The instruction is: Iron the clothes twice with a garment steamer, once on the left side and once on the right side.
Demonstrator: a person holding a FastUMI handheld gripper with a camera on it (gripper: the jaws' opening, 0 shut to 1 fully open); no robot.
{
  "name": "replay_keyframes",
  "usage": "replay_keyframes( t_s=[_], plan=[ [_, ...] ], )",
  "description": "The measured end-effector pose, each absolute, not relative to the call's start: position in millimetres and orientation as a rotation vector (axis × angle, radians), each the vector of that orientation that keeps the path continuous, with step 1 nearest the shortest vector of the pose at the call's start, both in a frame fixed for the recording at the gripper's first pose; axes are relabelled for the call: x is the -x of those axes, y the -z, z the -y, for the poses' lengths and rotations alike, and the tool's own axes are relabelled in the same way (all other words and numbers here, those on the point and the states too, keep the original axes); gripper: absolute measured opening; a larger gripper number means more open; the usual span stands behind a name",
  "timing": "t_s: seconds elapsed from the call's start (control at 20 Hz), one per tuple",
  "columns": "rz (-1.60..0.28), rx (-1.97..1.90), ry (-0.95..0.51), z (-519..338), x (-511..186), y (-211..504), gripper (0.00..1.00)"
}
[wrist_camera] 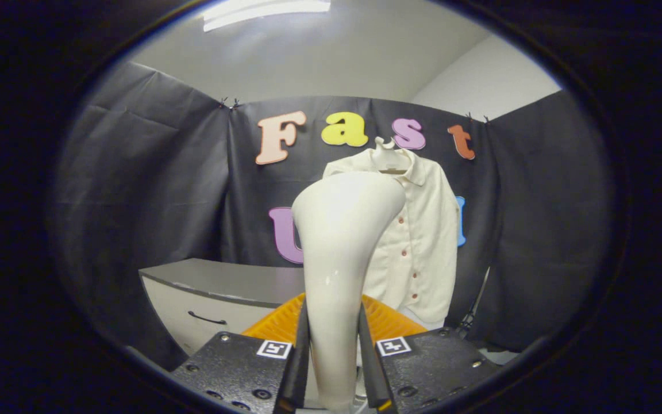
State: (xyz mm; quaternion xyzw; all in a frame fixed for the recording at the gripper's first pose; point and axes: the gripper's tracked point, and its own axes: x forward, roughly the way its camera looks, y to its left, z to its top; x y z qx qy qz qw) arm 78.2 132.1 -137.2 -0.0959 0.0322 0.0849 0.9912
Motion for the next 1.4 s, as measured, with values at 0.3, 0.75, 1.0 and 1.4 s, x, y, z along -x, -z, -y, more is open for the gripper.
replay_keyframes(
  t_s=[0.3,0.75,1.0,1.4],
  plan=[
    [-0.053,0.210,-0.174,-165.0,-39.9,156.5,0.40],
    [-0.071,0.078,-0.070,-147.5,-8.7,199.5,0.40],
    [-0.064,0.001,-0.019,-131.2,2.7,205.0,0.40],
    [-0.015,-0.019,-0.094,-160.6,11.9,199.7,0.40]
  ],
)
